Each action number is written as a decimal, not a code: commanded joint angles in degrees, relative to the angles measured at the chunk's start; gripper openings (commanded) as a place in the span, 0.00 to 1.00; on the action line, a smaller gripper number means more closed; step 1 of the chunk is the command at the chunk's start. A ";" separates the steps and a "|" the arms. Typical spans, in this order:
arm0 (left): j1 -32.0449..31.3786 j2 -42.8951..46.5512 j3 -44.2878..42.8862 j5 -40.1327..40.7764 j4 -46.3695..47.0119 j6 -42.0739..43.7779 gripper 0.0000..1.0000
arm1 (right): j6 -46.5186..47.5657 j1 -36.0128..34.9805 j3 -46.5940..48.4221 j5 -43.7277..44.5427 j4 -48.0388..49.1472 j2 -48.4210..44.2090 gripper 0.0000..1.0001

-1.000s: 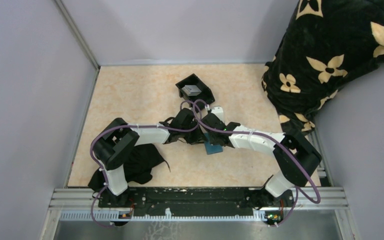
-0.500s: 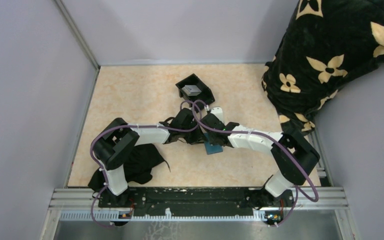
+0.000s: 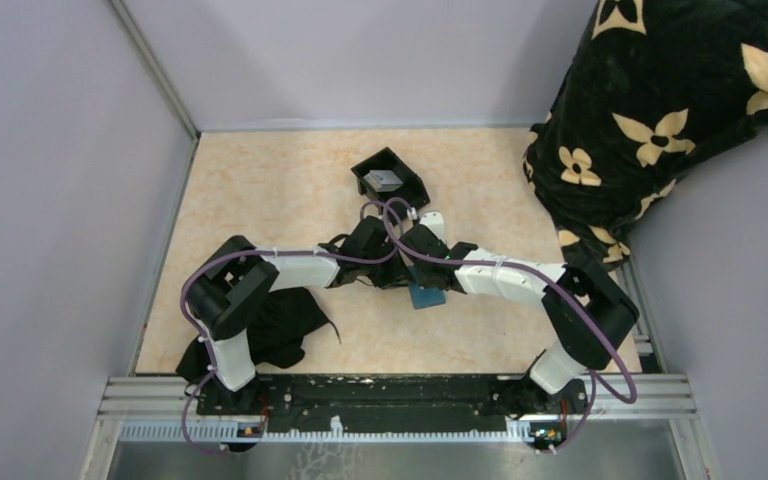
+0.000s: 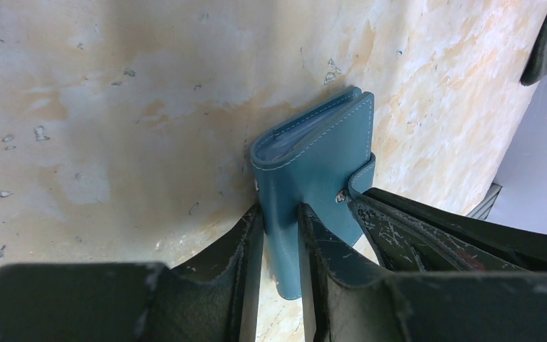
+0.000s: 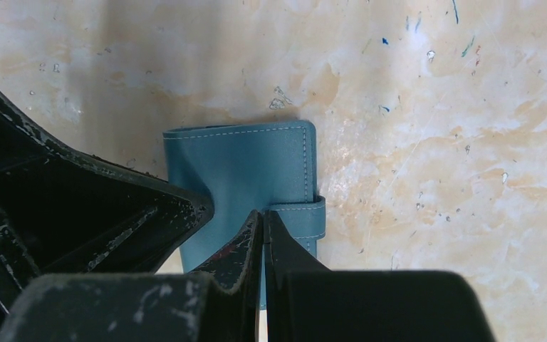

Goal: Put the credit cards into the card holder
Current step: Close the card holder at the center of the board.

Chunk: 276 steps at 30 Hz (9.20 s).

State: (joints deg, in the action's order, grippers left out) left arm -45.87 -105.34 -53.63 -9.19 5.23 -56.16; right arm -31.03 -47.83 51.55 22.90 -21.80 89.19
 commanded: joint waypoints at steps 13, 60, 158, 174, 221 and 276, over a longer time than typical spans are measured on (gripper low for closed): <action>-0.28 -4.52 2.12 2.14 -7.74 1.56 0.31 | -0.06 -0.26 0.84 -0.89 2.73 1.51 0.00; -0.58 -4.03 1.87 2.97 -8.81 1.24 0.30 | -1.20 -1.13 -2.46 1.69 2.05 -3.42 0.00; -1.71 -4.91 0.36 3.21 -9.59 0.95 0.30 | -1.64 -2.15 -2.59 -0.37 4.26 -0.08 0.00; -2.01 -5.03 0.10 3.32 -9.80 0.81 0.30 | -4.01 -3.71 -5.32 -0.27 4.67 0.01 0.00; -5.87 -4.78 -3.69 8.60 -16.62 -1.18 0.29 | -24.89 -5.77 -31.25 4.20 18.39 -9.74 0.00; -4.84 -7.01 -5.49 13.91 -18.68 -1.18 0.28 | -12.30 -4.99 -21.04 15.80 12.98 -15.14 0.27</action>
State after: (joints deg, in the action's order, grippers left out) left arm -52.69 -108.81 -62.85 -1.72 -6.22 -60.18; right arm -45.98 -52.75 27.88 37.06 -6.48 72.97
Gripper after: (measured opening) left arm 0.284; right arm 0.267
